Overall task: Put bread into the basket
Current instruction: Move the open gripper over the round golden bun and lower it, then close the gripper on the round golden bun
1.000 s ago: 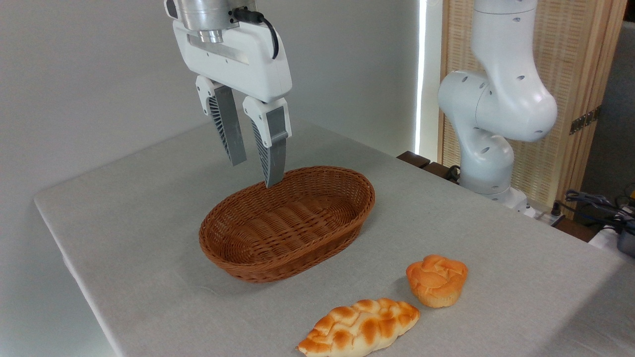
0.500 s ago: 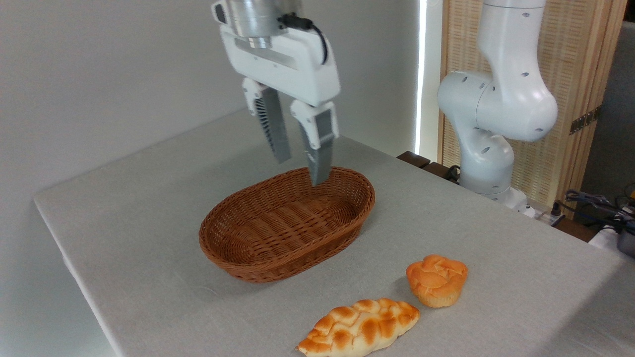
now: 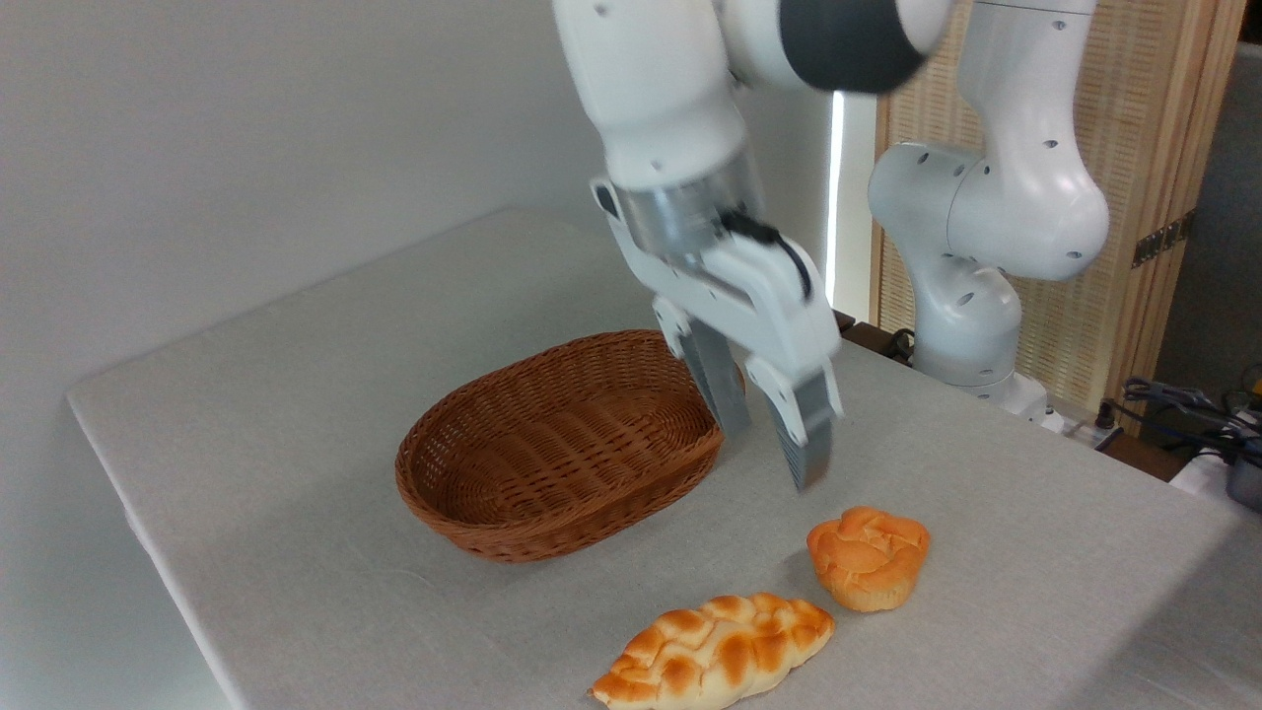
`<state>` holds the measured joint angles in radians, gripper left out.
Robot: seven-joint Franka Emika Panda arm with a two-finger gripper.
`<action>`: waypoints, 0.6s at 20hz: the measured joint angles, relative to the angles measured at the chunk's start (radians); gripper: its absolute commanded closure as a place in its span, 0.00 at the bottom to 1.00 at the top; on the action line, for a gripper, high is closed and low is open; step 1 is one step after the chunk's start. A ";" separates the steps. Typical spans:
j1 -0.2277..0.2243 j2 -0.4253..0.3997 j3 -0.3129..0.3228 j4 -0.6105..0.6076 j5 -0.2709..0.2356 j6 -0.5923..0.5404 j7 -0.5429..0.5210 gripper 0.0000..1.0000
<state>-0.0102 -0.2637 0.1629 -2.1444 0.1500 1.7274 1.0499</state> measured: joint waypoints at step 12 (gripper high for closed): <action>0.001 0.000 0.056 -0.151 0.126 0.103 0.052 0.00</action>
<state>-0.0095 -0.2639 0.2193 -2.2953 0.2757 1.8305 1.1017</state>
